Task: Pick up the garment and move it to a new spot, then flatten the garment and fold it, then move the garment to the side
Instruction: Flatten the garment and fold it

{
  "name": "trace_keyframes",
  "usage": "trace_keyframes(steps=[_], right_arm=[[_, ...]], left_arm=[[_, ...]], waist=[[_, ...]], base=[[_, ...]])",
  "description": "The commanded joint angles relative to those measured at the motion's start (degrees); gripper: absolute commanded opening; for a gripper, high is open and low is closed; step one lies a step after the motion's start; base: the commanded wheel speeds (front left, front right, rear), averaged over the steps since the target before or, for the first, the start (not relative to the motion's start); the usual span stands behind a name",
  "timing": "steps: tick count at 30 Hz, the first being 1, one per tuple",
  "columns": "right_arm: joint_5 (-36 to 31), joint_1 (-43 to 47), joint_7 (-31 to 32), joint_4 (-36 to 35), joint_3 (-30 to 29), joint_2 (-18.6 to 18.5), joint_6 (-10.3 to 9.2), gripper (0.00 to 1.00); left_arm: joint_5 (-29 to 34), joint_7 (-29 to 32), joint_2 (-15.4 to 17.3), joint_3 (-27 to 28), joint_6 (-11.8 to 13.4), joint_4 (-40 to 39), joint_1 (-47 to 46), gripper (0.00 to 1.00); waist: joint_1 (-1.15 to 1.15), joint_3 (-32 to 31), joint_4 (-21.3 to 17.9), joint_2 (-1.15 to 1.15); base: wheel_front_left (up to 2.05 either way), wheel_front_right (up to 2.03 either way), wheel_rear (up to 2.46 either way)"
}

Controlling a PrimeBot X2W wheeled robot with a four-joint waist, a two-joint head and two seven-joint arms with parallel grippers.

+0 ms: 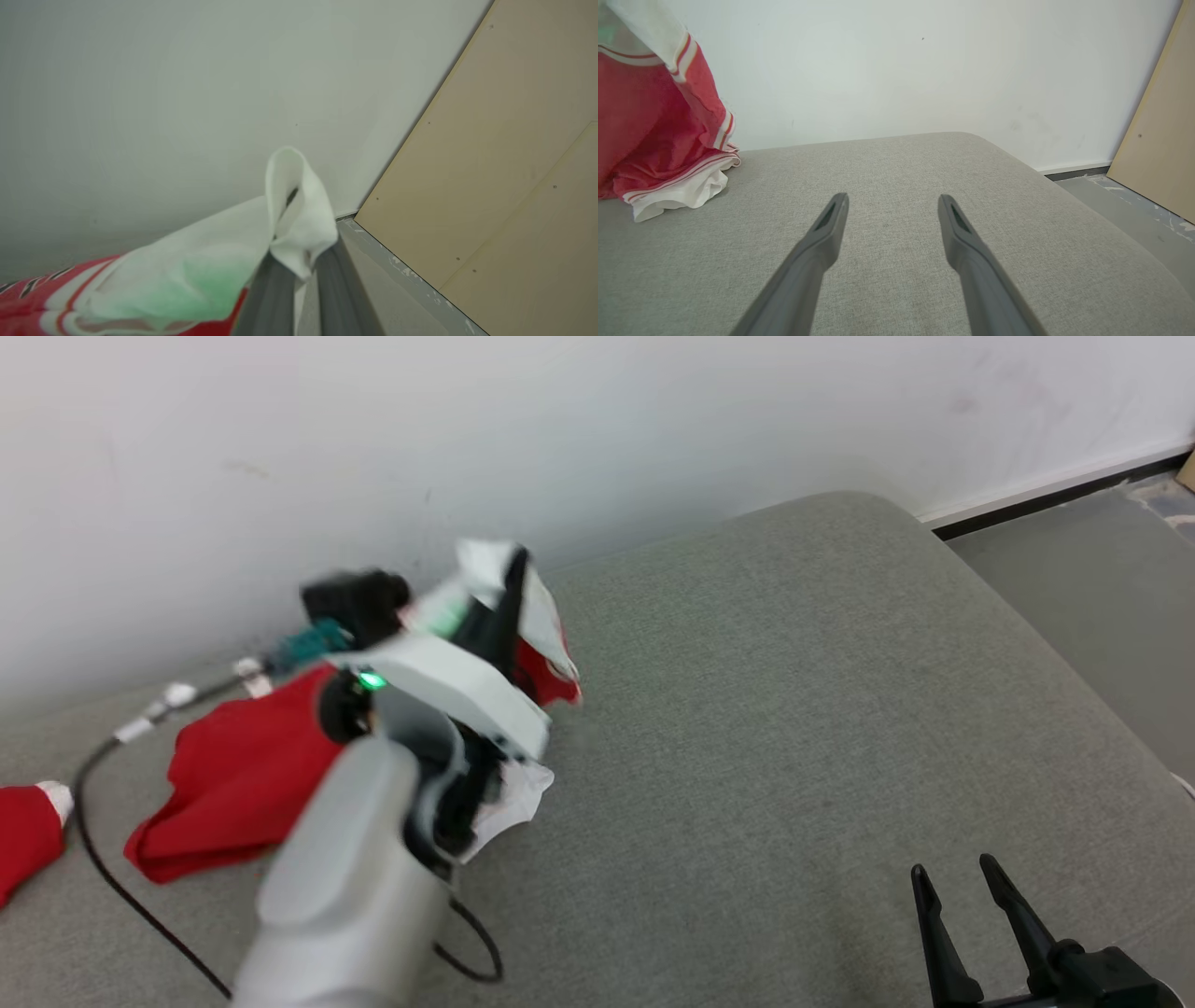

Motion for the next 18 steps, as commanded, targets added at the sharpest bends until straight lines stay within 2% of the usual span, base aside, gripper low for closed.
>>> trace_keyframes(steps=[1, 5, 10, 14, 18], right_arm=[[-0.05, 0.11, 0.05, -0.01, -0.20, -0.01, -0.11, 1.00], [-0.06, -0.35, 0.05, 0.04, 0.10, 0.13, -0.10, 1.00], [0.37, -0.34, 0.05, 0.41, 0.19, 0.15, -0.11, 1.00], [0.51, -0.82, 0.05, 0.62, 0.36, 0.42, -0.10, 1.00], [0.86, -1.12, 0.05, 0.69, 0.45, 0.72, -0.11, 1.00]], left_arm=[[-1.02, -0.71, -0.19, -0.74, -0.28, -0.52, 1.45, 0.00], [-3.25, -2.45, -1.31, -8.39, 0.40, -3.54, 5.84, 0.00], [-9.57, -5.24, -1.20, -22.11, 4.34, -8.38, 9.61, 0.00], [-12.51, -7.38, -1.22, -31.58, 7.00, -8.52, 10.22, 0.00], [-14.96, -8.89, -1.27, -38.71, 8.18, -6.92, 9.38, 0.00]], waist=[[0.00, 0.15, 0.13, 0.00], [0.00, 0.54, 0.06, 0.00], [0.00, 1.10, -0.58, 0.00], [0.00, 1.96, -1.58, 0.00], [0.00, 2.95, -2.75, 0.00]], base=[[0.00, 0.00, 0.00], [0.00, 0.00, 0.00], [0.00, 0.00, 0.00], [0.00, 0.00, 0.00], [0.00, 0.00, 0.00]])
